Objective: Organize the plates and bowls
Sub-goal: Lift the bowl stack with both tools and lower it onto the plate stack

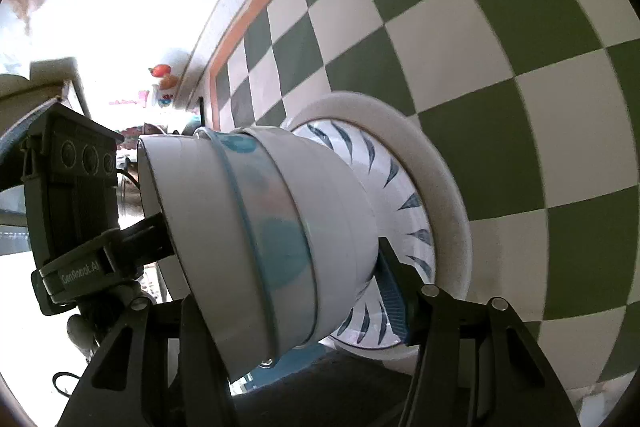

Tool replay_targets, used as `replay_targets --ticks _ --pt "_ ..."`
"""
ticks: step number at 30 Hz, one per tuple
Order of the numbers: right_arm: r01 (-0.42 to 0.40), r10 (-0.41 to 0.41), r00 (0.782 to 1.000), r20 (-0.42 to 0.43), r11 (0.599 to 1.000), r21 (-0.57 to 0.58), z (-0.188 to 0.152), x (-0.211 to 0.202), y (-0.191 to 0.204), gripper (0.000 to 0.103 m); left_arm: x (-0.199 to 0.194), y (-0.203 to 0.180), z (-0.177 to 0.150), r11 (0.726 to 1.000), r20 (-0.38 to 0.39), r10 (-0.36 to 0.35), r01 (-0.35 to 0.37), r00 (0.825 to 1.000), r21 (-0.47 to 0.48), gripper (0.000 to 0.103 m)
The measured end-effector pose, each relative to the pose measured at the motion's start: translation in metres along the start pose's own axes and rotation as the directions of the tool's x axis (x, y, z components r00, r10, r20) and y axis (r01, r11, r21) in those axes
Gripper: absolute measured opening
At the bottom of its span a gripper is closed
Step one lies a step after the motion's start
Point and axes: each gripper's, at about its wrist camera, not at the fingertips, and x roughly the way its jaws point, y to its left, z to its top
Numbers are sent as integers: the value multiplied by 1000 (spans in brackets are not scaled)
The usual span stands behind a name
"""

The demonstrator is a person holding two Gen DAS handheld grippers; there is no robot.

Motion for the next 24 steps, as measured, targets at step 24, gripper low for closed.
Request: replay_targets --ticks 24 --pt "57 -57 998 -32 998 -20 4 36 6 55 11 25 -5 998 -20 -5 4 1000 -56 58"
